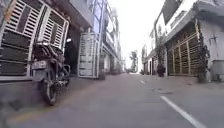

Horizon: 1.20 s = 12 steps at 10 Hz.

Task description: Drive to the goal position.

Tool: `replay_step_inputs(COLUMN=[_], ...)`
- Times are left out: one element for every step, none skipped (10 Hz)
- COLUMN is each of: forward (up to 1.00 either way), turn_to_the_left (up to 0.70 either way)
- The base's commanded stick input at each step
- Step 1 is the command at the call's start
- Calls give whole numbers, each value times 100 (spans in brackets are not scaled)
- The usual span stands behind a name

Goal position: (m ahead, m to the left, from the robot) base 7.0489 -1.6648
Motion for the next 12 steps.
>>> replay_step_inputs(forward=[100, 100, 100, 100, 100, 100, 100, 100, 100, 100, 100, 100], turn_to_the_left=[0, 0, 0, 0, 0, 0, 0, 0, 0, 0, 0, 0])
